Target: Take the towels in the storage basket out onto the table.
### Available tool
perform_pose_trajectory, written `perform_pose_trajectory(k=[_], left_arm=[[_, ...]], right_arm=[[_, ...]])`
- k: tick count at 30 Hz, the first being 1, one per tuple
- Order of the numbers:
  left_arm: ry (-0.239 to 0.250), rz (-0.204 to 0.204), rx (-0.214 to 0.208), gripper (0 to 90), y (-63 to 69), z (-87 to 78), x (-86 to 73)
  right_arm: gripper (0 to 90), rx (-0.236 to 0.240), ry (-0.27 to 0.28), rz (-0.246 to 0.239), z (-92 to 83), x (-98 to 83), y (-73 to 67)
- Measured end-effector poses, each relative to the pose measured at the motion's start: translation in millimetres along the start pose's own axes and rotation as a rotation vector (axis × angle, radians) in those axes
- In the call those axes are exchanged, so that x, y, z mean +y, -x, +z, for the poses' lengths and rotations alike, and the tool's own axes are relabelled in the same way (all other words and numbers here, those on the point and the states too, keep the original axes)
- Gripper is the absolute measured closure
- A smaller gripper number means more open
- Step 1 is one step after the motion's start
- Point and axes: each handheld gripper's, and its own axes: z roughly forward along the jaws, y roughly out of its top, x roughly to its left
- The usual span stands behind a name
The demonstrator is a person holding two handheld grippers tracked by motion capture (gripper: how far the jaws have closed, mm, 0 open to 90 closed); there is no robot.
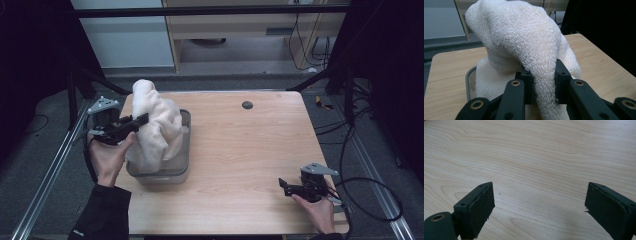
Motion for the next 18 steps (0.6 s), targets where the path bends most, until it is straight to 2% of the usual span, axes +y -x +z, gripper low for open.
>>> perform_pose_trajectory(k=[18], left_arm=[[0.051,0.023,-0.027,74.2,10.0,-21.0,20.7]], right_arm=[[9.0,-0.003,0.005,-0.003,-0.8,0.2,0.6]])
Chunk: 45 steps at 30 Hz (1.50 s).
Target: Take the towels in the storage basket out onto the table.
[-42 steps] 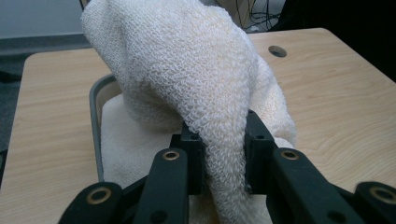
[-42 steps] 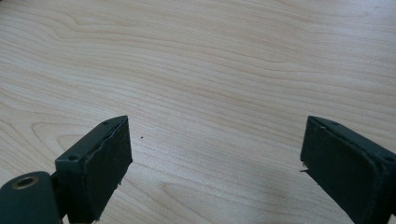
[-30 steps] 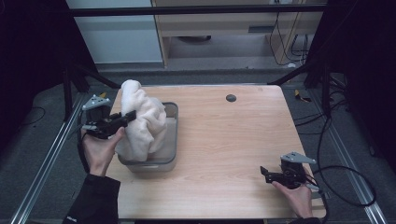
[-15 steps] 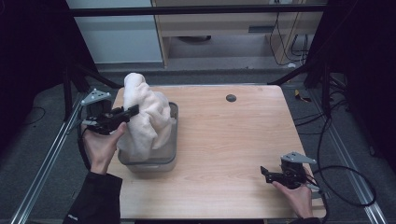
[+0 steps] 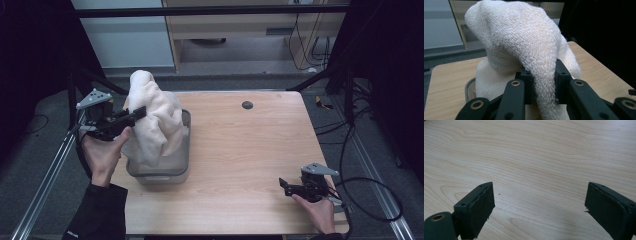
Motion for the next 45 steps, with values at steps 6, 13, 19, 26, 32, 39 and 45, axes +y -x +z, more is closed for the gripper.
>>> perform_pose_trajectory(k=[6,13,19,26,32,39,45], left_arm=[[0.014,0.020,-0.015,74.2,8.0,-7.5,7.0],[0.017,0.042,-0.041,74.1,18.8,-10.6,12.2],[0.018,0.064,-0.065,74.1,29.6,-10.2,16.2],[0.016,0.080,-0.097,74.2,42.0,-6.1,19.0],[0.006,0.107,-0.132,74.2,61.2,4.7,21.2],[-0.013,0.128,-0.170,74.1,79.8,21.4,20.5],[-0.028,0.139,-0.199,74.1,93.9,35.2,18.6]], right_arm=[[9.0,-0.001,0.004,0.002,-1.0,0.2,0.3],[9.0,-0.001,0.004,0.005,-2.3,0.5,0.4],[9.0,-0.009,0.009,0.004,-4.3,0.5,1.4],[9.0,-0.026,0.016,-0.012,-5.5,0.1,2.5],[9.0,-0.042,0.020,-0.018,-7.0,0.0,3.6],[8.9,-0.056,0.029,-0.035,-8.1,-0.3,5.2],[8.9,-0.067,0.032,-0.026,-9.2,-2.3,8.9]])
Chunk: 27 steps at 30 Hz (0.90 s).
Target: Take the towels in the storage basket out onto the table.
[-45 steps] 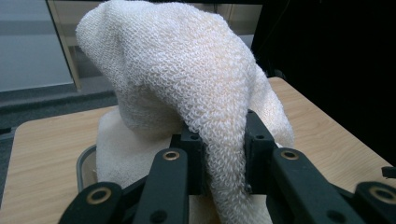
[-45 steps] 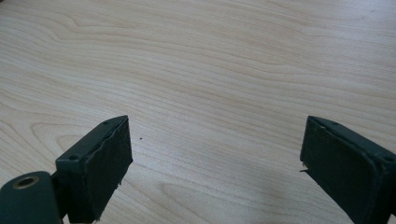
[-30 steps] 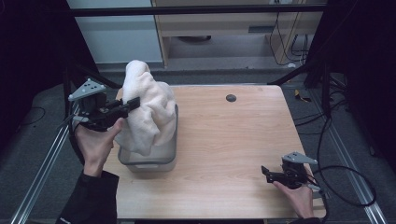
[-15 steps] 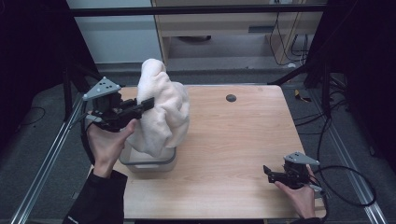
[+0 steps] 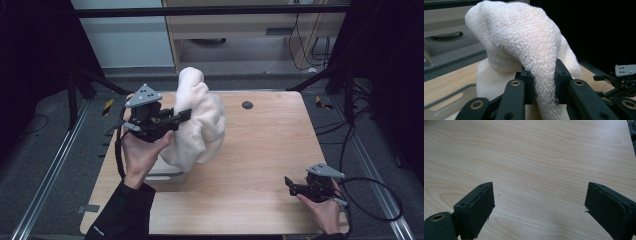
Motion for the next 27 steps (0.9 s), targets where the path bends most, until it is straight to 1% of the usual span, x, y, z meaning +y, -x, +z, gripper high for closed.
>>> perform_pose_trajectory(k=[4,5,6,8,12,14,17,18,21,27], left_arm=[[-0.009,0.006,-0.020,74.1,7.0,11.3,0.1],[-0.012,0.008,-0.025,74.1,8.7,13.9,0.0],[-0.012,0.009,-0.030,74.1,10.2,16.5,0.1],[-0.013,0.010,-0.039,74.1,13.2,21.4,0.4],[-0.021,0.020,-0.049,74.1,19.1,30.9,0.2],[-0.023,0.020,-0.055,74.1,21.0,35.9,-1.0],[-0.026,0.020,-0.070,74.1,22.6,43.4,-4.1],[-0.032,0.019,-0.075,74.1,23.0,46.2,-5.3],[-0.051,0.021,-0.086,74.1,24.8,55.4,-9.2],[-0.086,0.024,-0.089,74.0,25.8,73.8,-19.8]], right_arm=[[9.0,-0.002,0.010,-0.001,-0.8,-0.7,2.6],[9.0,0.001,0.008,0.010,-1.4,-0.7,2.1],[8.9,-0.002,0.011,0.002,-0.9,-1.0,2.7],[9.0,-0.002,0.010,0.002,-0.4,-1.5,3.2],[9.0,-0.005,0.010,0.003,-0.3,-2.4,4.8],[9.0,-0.003,0.007,0.012,-0.7,-2.7,5.2],[9.0,0.000,0.002,0.010,-0.5,-3.3,5.2],[9.0,-0.003,0.003,-0.001,0.2,-3.7,5.5],[9.0,0.004,-0.006,0.004,1.0,-4.0,4.8],[9.0,0.002,-0.003,-0.003,1.5,-4.6,4.8]])
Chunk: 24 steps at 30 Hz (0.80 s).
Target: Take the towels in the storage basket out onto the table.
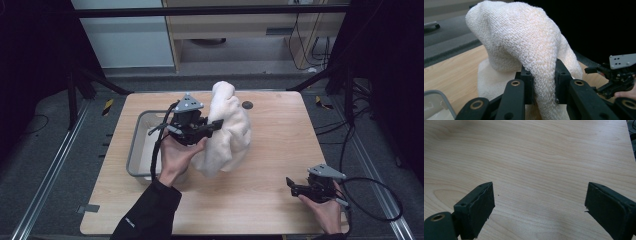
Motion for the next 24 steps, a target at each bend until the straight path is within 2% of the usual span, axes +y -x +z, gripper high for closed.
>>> perform_pose_trajectory(k=[13,20,24], left_arm=[[-0.080,-0.022,-0.018,73.8,-6.5,45.1,-29.8],[-0.119,-0.035,-0.051,73.3,-2.7,73.0,-49.6],[-0.133,-0.062,-0.089,72.1,1.4,87.7,-60.7]], right_arm=[[9.0,0.003,-0.010,0.000,1.8,-1.6,0.6],[9.0,0.001,-0.013,-0.002,2.4,-2.4,0.9],[9.0,0.000,-0.016,-0.005,2.5,-2.9,1.4]])
